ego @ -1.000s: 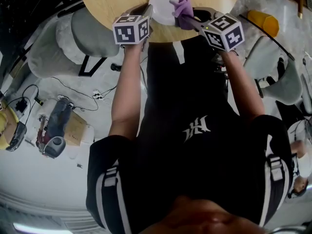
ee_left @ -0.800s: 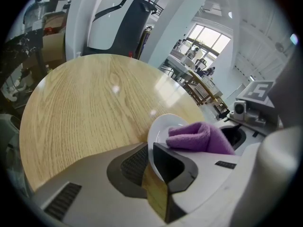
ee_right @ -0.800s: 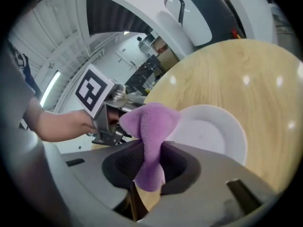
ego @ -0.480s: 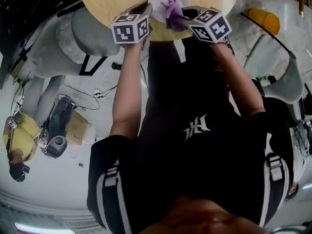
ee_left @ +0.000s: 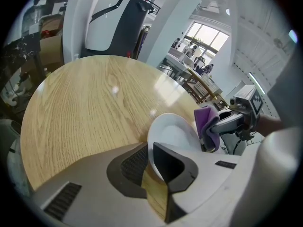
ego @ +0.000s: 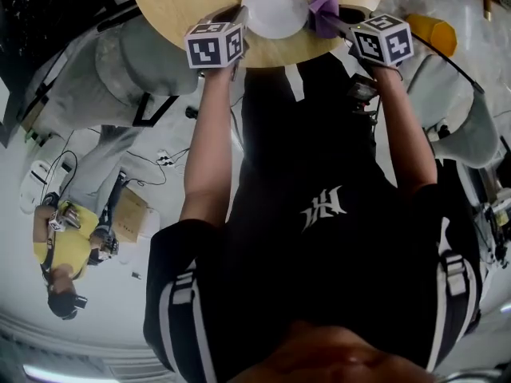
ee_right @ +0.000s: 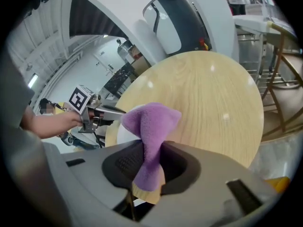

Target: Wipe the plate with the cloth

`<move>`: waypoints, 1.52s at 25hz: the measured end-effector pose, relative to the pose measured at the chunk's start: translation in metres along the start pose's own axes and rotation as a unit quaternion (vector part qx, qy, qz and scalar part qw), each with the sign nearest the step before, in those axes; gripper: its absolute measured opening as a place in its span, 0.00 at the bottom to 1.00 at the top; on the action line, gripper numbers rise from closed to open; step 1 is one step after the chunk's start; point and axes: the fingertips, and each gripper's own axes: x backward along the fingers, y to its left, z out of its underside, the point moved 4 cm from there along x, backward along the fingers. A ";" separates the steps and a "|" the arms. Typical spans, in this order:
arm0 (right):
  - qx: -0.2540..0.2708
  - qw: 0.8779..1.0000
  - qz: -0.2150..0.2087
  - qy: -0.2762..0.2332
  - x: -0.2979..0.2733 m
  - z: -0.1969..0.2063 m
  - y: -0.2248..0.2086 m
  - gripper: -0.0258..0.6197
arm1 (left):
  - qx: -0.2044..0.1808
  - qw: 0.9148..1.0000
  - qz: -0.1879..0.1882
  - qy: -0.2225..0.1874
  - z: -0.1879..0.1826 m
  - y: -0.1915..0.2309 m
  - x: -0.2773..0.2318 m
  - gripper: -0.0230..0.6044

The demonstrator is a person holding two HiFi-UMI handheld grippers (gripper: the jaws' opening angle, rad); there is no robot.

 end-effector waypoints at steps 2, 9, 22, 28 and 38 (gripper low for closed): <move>0.011 1.000 -0.003 -0.005 0.003 -0.008 0.007 0.18 | -0.004 1.000 0.000 -0.001 -0.002 -0.001 0.001 0.11; 0.066 0.997 -0.022 -0.037 0.028 -0.059 0.034 0.18 | -0.030 0.999 -0.022 -0.019 -0.026 0.001 0.010 0.24; 0.275 0.935 -0.034 -0.224 0.147 -0.223 0.125 0.18 | -0.104 0.963 -0.041 -0.247 -0.171 -0.043 0.176 0.06; 0.317 0.890 -0.045 -0.325 0.238 -0.245 0.166 0.18 | -0.151 0.905 0.014 -0.398 -0.206 -0.102 0.302 0.06; 0.391 0.819 -0.128 -0.400 0.294 -0.225 0.179 0.19 | -0.209 0.839 0.084 -0.495 -0.211 -0.150 0.358 0.06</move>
